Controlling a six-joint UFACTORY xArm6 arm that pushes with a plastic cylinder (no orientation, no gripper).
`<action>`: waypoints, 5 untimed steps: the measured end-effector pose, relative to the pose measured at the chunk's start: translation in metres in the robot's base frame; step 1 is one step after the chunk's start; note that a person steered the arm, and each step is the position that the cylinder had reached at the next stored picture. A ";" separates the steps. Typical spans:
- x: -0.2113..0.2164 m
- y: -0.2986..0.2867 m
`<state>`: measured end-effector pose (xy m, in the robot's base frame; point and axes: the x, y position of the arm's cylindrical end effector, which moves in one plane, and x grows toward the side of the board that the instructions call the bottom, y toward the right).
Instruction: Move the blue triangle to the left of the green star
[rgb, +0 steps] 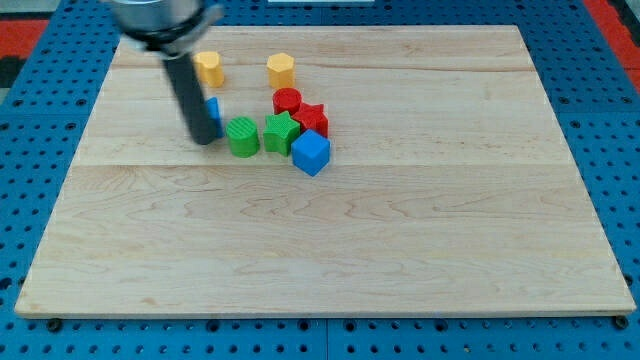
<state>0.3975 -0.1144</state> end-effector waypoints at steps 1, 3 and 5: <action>0.000 0.038; 0.014 -0.022; -0.013 -0.086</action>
<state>0.3845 -0.2005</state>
